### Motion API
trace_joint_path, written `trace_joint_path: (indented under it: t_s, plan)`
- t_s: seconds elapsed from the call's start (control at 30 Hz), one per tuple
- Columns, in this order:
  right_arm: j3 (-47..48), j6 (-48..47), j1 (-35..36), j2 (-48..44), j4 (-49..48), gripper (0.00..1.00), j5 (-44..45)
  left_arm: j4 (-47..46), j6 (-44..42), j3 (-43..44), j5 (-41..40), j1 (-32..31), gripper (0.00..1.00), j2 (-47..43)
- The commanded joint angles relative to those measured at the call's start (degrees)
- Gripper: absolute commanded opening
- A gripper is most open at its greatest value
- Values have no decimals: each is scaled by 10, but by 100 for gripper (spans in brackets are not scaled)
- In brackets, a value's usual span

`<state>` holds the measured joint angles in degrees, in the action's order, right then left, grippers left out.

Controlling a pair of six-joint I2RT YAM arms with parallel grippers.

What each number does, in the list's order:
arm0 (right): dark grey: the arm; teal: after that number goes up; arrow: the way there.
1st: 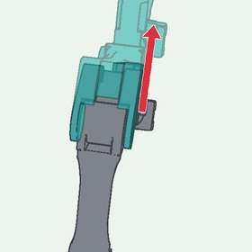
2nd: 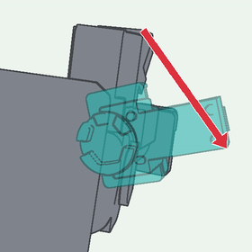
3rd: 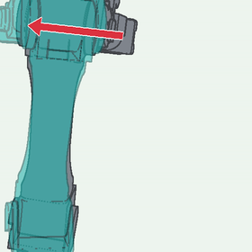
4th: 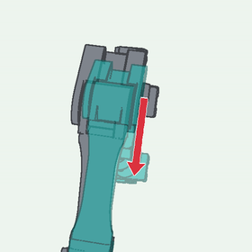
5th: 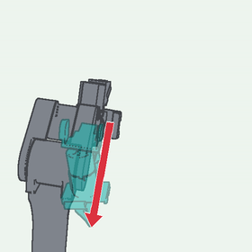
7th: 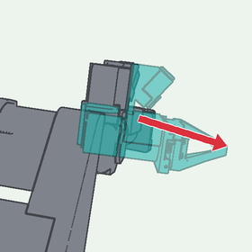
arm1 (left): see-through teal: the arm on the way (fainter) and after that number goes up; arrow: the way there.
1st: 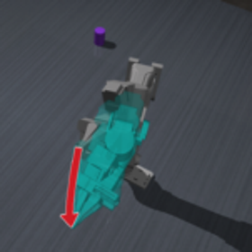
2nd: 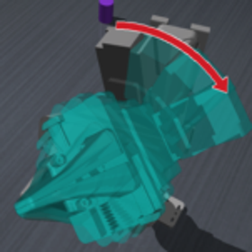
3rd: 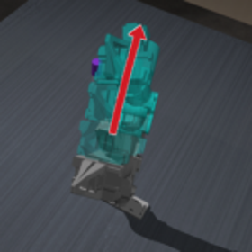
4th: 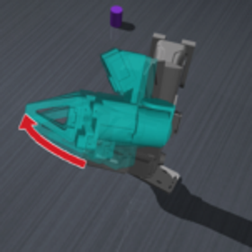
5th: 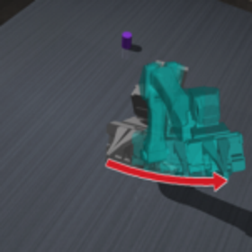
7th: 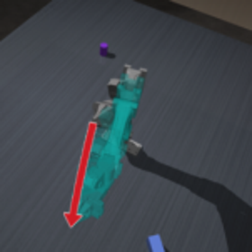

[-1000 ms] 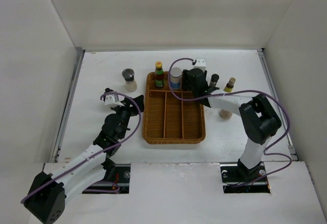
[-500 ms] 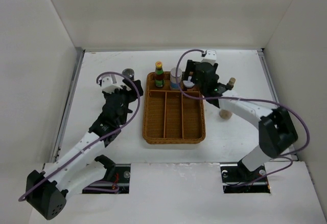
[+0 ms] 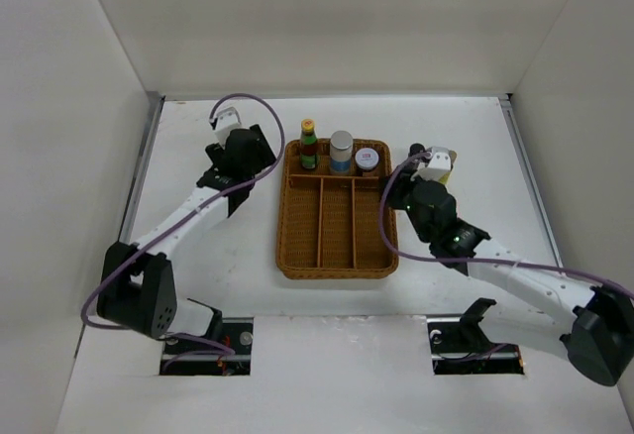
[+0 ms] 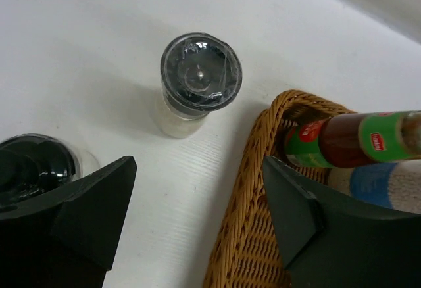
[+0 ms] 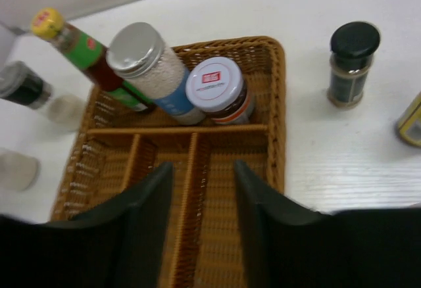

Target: Organize the condiment bottles

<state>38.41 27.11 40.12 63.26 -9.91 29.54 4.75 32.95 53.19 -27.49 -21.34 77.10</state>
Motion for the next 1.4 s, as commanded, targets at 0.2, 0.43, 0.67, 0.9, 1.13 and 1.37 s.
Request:
trace_joint_path:
  t_s: [0.2,0.43,0.67,0.9,1.13,1.37]
  plan:
    - [-40,7,27,-39,-118,78,-56,26,-44,114,4,16,82,74]
    - [-46,5,35,-44,-122,83,-59,46,-72,164,-11,34,81,141]
    - [-42,2,39,-28,-123,85,-59,44,-83,198,-13,39,75,194]
    - [-46,1,39,-36,-123,85,-56,39,-84,209,-13,40,51,214]
    - [-48,1,39,-33,-126,86,-55,19,-110,186,-64,4,36,108]
    - [-49,3,39,-38,-126,86,-54,25,-127,134,-93,-63,37,-32]
